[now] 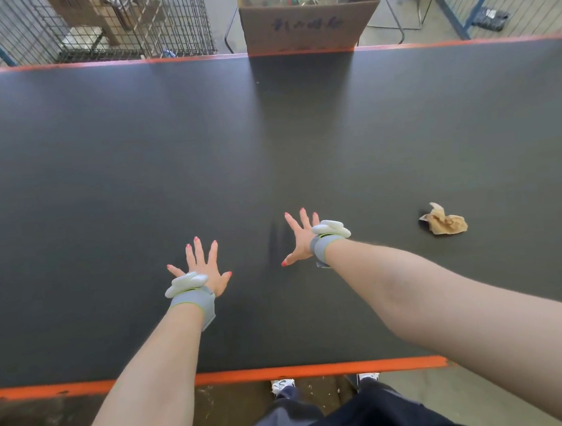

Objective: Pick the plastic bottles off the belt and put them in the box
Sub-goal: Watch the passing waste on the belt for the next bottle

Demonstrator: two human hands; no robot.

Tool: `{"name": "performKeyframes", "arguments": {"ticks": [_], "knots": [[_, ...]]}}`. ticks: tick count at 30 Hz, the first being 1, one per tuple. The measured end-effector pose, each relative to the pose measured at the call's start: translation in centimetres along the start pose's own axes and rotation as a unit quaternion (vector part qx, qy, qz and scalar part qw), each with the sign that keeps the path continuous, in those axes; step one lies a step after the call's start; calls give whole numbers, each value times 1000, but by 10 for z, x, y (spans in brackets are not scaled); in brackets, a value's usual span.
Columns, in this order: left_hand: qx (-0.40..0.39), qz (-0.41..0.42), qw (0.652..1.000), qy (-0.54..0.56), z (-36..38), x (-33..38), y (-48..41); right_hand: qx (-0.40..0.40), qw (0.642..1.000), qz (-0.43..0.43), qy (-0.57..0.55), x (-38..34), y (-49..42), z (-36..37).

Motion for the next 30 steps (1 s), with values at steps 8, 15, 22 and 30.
{"name": "performKeyframes", "arguments": {"ticks": [8,15,22,30], "knots": [[-15,-23,1000,3,9,-7,0,-3,1000,-6,12,-4,1,3],[-21,66,997,34,3,17,7,-31,999,-31,-6,-19,6,28],[81,-5,996,37,-25,-27,2,61,997,-56,-13,-42,-1,-4],[114,-178,974,81,-17,-108,0,43,981,-178,-61,-119,-16,-12]]}}
Point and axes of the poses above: each hand's wrist, its own y-axis away from the middle knuckle, its own z-axis out of the palm, x = y × z, the point moved 7 cm from there along -y, towards the middle knuckle, and after that the axes turned 11 degrees about -z, right-handed, at the moved point
